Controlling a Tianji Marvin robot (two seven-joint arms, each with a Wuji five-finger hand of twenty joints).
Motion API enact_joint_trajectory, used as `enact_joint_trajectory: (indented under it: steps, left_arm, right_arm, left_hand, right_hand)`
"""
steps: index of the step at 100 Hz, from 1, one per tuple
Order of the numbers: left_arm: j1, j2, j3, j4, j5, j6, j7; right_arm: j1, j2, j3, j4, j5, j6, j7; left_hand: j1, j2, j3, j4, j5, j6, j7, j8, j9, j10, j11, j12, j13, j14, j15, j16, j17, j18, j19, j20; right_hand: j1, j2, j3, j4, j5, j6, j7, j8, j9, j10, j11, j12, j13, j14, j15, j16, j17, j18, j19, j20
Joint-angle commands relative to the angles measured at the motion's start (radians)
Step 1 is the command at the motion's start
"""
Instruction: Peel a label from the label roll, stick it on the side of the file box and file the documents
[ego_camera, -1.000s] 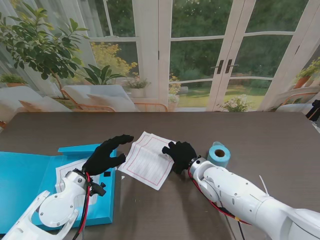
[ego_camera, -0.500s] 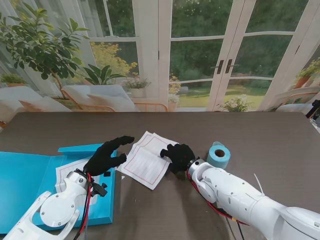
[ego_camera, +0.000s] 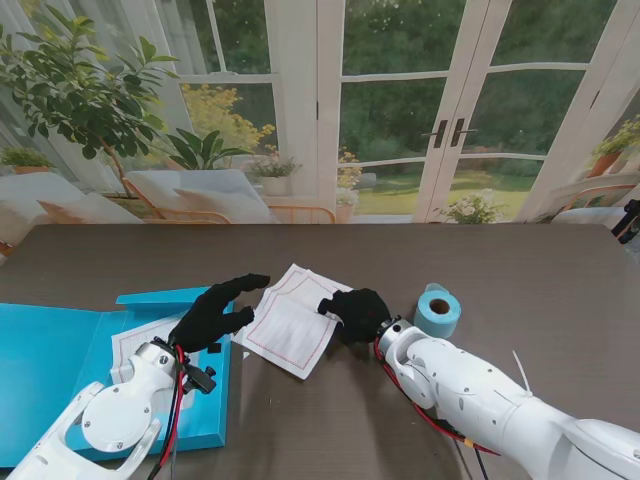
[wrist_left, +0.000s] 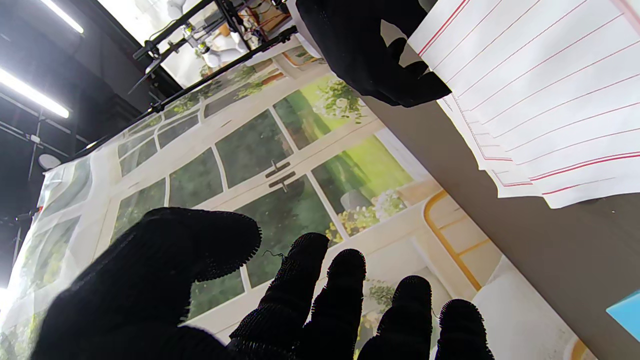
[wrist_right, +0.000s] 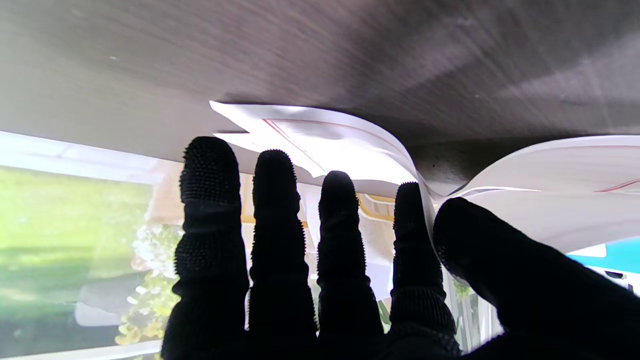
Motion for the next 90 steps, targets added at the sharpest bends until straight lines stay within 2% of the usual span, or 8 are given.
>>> enact_joint_trajectory:
  steps: [1, 3, 8, 22, 32, 53, 76, 90]
  left_arm:
    - [0.002, -0.006, 0.001, -0.009, -0.006, 0.007, -0.021]
    - [0.003, -0.006, 0.001, -0.009, -0.007, 0.009, -0.021]
    - [0.003, -0.006, 0.001, -0.011, -0.01, 0.013, -0.021]
    - [0.002, -0.007, 0.004, -0.013, -0.022, 0.02, -0.023]
    - [0.0, -0.006, 0.005, -0.014, -0.028, 0.025, -0.028]
    - [0.002, -0.006, 0.001, -0.018, -0.037, 0.03, -0.035]
    - [0.007, -0.007, -0.001, -0.023, -0.042, 0.037, -0.033]
    - [0.009, -0.008, -0.002, -0.026, -0.043, 0.04, -0.031]
  right_arm:
    - [-0.003, -0.002, 0.0, -0.005, -0.007, -0.013, 0.004]
    - [-0.003, -0.002, 0.0, -0.006, -0.009, -0.015, 0.002]
    - [-0.004, 0.002, 0.004, -0.012, -0.015, -0.018, -0.005]
    - [-0.007, 0.003, 0.018, -0.02, -0.021, -0.032, -0.027]
    - [-0.01, -0.004, 0.03, -0.015, -0.013, -0.042, -0.044]
    - [-0.002, -0.022, 0.023, 0.015, -0.004, -0.07, -0.088]
    - [-0.01, -0.02, 0.055, -0.016, -0.012, -0.072, -0.111]
    - [-0.021, -0.005, 0.088, -0.062, -0.03, -0.067, -0.113]
  left_hand:
    - [-0.014, 0.033, -0.011, -0.028, 0.017, 0.003, -0.016, -0.005, 0.002, -0.004, -0.007, -0.002, -0.001, -0.007, -0.01, -0.01, -0.011, -0.028, -0.029, -0.001]
    - [-0.014, 0.035, -0.012, -0.029, 0.016, 0.005, -0.016, -0.005, 0.002, -0.006, -0.007, -0.002, -0.002, -0.006, -0.011, -0.01, -0.011, -0.027, -0.029, -0.001]
    - [-0.013, 0.038, -0.012, -0.03, 0.016, 0.005, -0.016, -0.006, 0.001, -0.005, -0.008, -0.002, -0.002, -0.005, -0.011, -0.01, -0.012, -0.027, -0.029, -0.001]
    - [-0.015, 0.053, -0.016, -0.035, 0.015, 0.004, -0.019, -0.007, 0.001, -0.004, -0.009, -0.002, -0.001, -0.005, -0.011, -0.01, -0.012, -0.026, -0.029, -0.001]
    - [-0.016, 0.062, -0.019, -0.039, 0.013, 0.005, -0.02, -0.008, -0.001, -0.003, -0.01, -0.003, -0.001, -0.005, -0.011, -0.011, -0.012, -0.025, -0.03, -0.001]
    - [-0.019, 0.088, -0.026, -0.05, 0.014, 0.005, -0.021, -0.008, -0.001, -0.001, -0.01, -0.003, -0.002, -0.005, -0.011, -0.011, -0.013, -0.026, -0.03, -0.002]
    - [-0.02, 0.101, -0.029, -0.057, 0.016, 0.008, -0.021, -0.009, -0.001, 0.0, -0.011, -0.003, -0.002, -0.006, -0.011, -0.011, -0.015, -0.026, -0.032, -0.002]
    - [-0.02, 0.105, -0.03, -0.059, 0.014, 0.009, -0.022, -0.009, -0.001, 0.003, -0.011, -0.003, -0.003, -0.003, -0.011, -0.011, -0.016, -0.027, -0.032, -0.003]
  right_hand:
    - [0.043, -0.012, 0.003, -0.051, 0.044, -0.042, 0.054, -0.044, 0.038, -0.035, 0.004, -0.003, 0.05, -0.014, -0.004, 0.003, -0.347, -0.023, 0.06, -0.023]
    - [0.052, -0.03, 0.009, -0.076, 0.058, -0.052, 0.082, -0.079, 0.055, -0.043, 0.0, -0.004, 0.059, -0.016, -0.004, 0.005, -0.343, -0.023, 0.063, -0.027]
    - [0.076, -0.07, 0.017, -0.122, 0.099, -0.081, 0.12, -0.108, 0.097, -0.059, -0.012, -0.009, 0.086, -0.027, -0.004, 0.006, -0.331, -0.027, 0.069, -0.03]
    - [0.129, -0.153, 0.05, -0.17, 0.179, -0.092, 0.199, -0.139, 0.249, -0.076, -0.039, -0.015, 0.196, -0.052, 0.003, 0.016, -0.251, -0.042, 0.108, -0.028]
    - [0.191, -0.224, 0.083, -0.185, 0.234, -0.038, 0.251, -0.155, 0.351, -0.064, -0.071, -0.017, 0.283, -0.073, 0.018, 0.033, -0.154, -0.055, 0.165, -0.02]
    - [0.233, -0.303, 0.13, -0.203, 0.324, -0.045, 0.347, -0.162, 0.486, -0.046, -0.088, 0.013, 0.414, -0.111, 0.048, 0.069, -0.04, -0.083, 0.203, -0.022]
    - [0.237, -0.317, 0.154, -0.212, 0.343, -0.039, 0.395, -0.15, 0.537, -0.028, -0.085, 0.045, 0.471, -0.108, 0.078, 0.103, 0.008, -0.092, 0.206, -0.027]
    - [0.238, -0.315, 0.155, -0.215, 0.339, -0.035, 0.402, -0.149, 0.541, -0.022, -0.087, 0.054, 0.475, -0.105, 0.081, 0.115, 0.013, -0.09, 0.205, -0.028]
